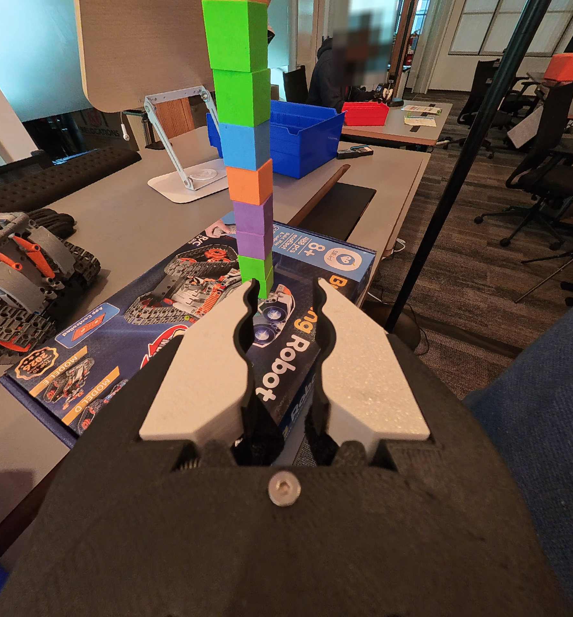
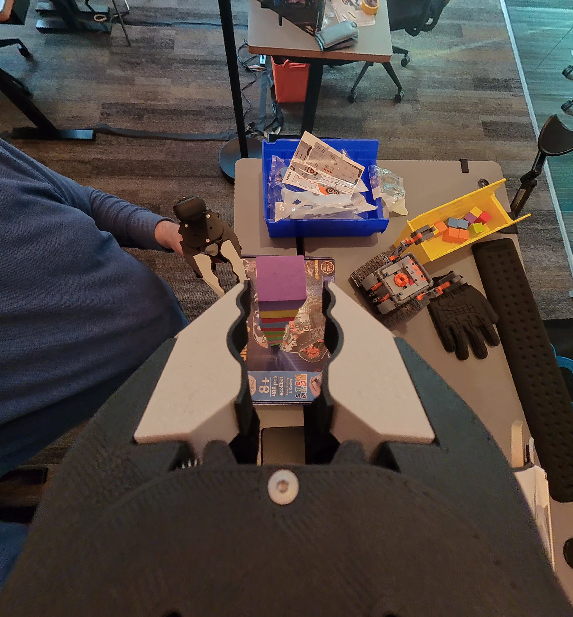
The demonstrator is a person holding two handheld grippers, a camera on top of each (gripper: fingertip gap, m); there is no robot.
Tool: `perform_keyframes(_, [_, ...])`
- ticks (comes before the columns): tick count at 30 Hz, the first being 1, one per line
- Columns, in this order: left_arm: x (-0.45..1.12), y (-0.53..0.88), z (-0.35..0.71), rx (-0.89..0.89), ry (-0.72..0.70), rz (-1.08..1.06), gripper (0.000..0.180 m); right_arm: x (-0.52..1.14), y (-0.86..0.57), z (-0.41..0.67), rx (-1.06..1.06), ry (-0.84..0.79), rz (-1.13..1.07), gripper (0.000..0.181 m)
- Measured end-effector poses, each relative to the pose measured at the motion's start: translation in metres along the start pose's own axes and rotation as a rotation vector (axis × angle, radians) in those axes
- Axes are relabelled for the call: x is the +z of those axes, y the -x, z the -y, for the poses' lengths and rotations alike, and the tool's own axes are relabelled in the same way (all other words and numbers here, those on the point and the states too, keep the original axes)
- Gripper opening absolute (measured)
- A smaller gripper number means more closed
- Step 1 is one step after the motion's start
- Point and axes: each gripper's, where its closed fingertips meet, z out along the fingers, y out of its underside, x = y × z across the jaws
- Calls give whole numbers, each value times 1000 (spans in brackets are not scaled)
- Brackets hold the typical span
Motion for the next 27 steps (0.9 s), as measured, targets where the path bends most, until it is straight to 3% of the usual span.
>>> perform_keyframes(9, [-13, -1, 6, 25, -12, 14, 31, -38, 8, 22, -65, -105, -215, 53])
perform_keyframes(16, [-40, 2, 3, 35, -11, 43, 30, -67, 69, 35, -182, -257, -419, 39])
perform_keyframes(20, [-63, -3, -5, 58, 18, 8, 8, -41, 116, 9, -239, -252, -380, 24])
perform_keyframes(24, [-92, 1, -9, 63, 20, 29, 4, 10, 154, -13, -251, -292, -273, 3])
perform_keyframes(27, [-117, 9, -14, 69, 23, 84, 5, 63, 182, -29, -278, -324, -160, 2])
